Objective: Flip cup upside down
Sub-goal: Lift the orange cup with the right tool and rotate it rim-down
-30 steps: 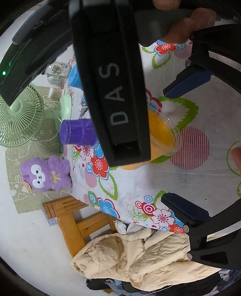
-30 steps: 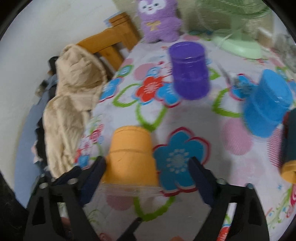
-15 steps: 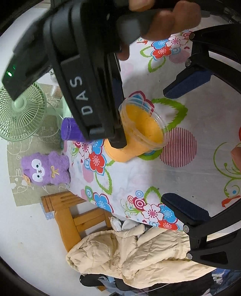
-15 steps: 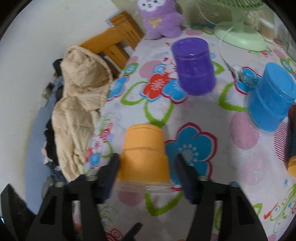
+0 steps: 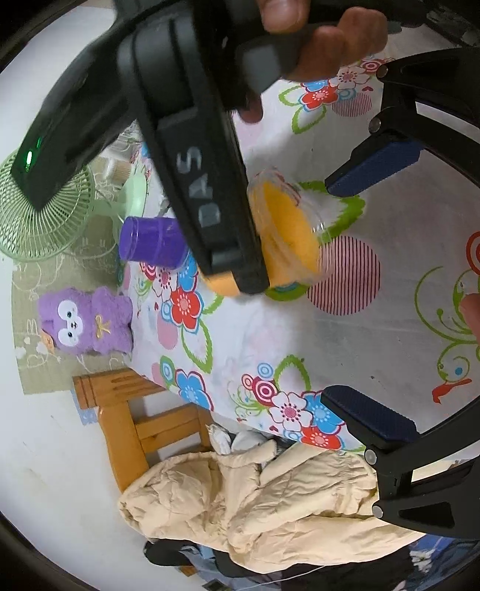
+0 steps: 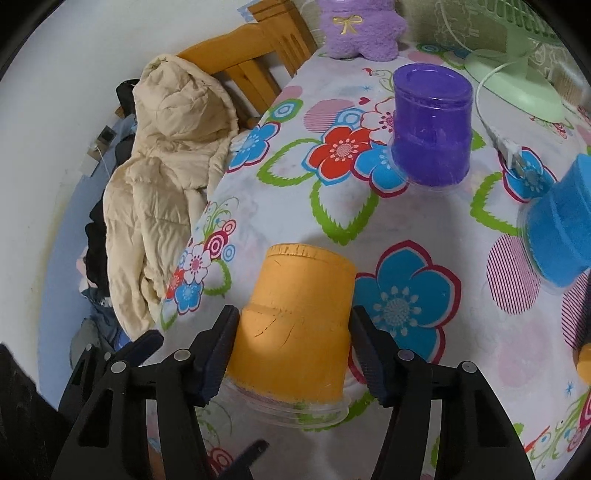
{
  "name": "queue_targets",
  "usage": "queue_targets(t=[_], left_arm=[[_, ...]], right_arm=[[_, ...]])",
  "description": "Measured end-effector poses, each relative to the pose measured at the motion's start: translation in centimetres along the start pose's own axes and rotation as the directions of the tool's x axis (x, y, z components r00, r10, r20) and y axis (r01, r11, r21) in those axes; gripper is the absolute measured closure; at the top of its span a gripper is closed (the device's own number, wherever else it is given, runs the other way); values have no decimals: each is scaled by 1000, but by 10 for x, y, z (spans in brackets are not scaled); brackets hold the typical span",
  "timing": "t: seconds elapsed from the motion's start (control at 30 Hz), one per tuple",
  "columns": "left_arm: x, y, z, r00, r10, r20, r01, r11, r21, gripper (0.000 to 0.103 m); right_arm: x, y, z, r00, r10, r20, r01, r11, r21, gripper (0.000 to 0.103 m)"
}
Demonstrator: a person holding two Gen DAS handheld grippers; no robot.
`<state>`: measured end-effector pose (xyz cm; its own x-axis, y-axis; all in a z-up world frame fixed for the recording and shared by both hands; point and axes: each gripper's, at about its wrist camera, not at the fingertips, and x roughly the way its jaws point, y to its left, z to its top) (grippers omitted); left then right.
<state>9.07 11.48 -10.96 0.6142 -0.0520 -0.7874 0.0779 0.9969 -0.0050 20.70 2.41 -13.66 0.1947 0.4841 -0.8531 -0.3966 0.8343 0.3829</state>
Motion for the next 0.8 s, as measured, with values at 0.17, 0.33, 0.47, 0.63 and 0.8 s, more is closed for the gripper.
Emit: queue_targets(t=[0.17, 0.33, 0.47, 0.63, 0.8], left_arm=[[-10, 0, -3, 1000, -24, 7, 24, 1000, -16, 0], [-28, -12, -11, 998, -62, 21, 63, 998, -15, 0], [-39, -25, -23, 993, -118, 21, 118, 993, -30, 0], [-38, -49, -45, 991, -135, -25, 135, 991, -17, 0], [-40, -67, -55, 986, -163, -41, 162, 987, -19, 0]], right_arm=[[-30, -5, -12, 999, 19, 41, -19, 1000, 3, 40], [-61, -11, -36, 998, 24, 64, -24, 1000, -2, 39], [-77, -27, -68, 998, 4, 69, -6, 1000, 29, 39], [-84, -47, -99, 996, -61, 71, 55, 995, 78, 39], [-86, -60, -117, 993, -94, 65, 86, 990, 108, 38]])
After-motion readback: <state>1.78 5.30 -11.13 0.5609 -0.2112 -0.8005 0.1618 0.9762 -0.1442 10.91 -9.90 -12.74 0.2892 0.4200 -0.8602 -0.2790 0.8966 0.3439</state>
